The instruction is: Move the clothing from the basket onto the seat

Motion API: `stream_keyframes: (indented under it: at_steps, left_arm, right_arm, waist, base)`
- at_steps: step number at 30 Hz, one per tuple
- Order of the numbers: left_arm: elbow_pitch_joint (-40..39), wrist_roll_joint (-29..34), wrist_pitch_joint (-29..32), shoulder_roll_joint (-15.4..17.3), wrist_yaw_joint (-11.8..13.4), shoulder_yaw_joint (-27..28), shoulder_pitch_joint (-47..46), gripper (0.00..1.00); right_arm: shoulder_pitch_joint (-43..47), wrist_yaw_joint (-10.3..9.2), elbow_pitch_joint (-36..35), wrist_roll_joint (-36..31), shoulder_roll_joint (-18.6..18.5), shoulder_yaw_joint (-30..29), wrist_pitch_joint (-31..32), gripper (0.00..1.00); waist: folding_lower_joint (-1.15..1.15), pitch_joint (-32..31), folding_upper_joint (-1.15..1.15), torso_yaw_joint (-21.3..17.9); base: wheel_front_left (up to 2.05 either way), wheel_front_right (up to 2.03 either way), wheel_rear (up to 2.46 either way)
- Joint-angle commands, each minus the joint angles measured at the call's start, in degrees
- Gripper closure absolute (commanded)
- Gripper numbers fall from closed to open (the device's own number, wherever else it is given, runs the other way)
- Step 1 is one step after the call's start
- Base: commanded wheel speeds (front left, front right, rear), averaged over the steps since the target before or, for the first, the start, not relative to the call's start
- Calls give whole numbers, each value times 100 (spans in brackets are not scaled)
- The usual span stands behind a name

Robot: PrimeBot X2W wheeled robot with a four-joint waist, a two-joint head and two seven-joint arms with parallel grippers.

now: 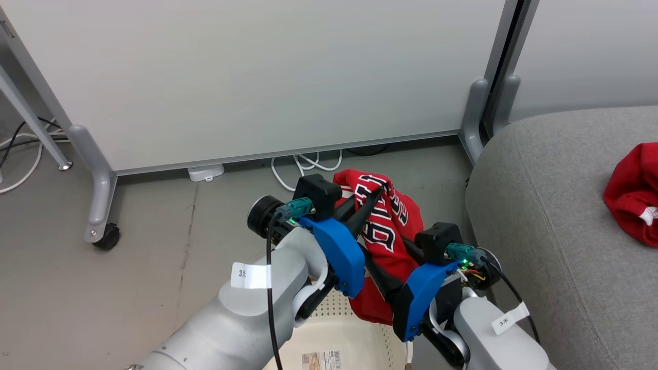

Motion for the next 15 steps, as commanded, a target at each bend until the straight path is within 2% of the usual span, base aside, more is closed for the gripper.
stream_keyframes:
  at_steps: [1,2,3,15]
  left_arm:
    - [-14,-29,-21,-3,2,-38,-78,100]
    - [-20,-51,-22,-4,2,-54,-86,100]
    - [-26,-56,-22,-4,3,-71,-92,100]
    - [58,-204,-64,-3,29,-206,-133,100]
  right_arm:
    - [-135,1,135,77,-13,57,-51,30]
    - [-196,1,218,115,-13,97,-71,90]
    - [-246,1,286,154,-11,133,-107,100]
    - [-461,1,801,449,-13,407,-427,100]
  waist:
    - [-1,-2,0,10]
    - [-1,-4,0,16]
    - [-1,-5,0,22]
    - [-1,-65,0,-50]
  base:
    - [0,0,0]
    - [0,0,0]
    - [0,0,0]
    - [0,0,0]
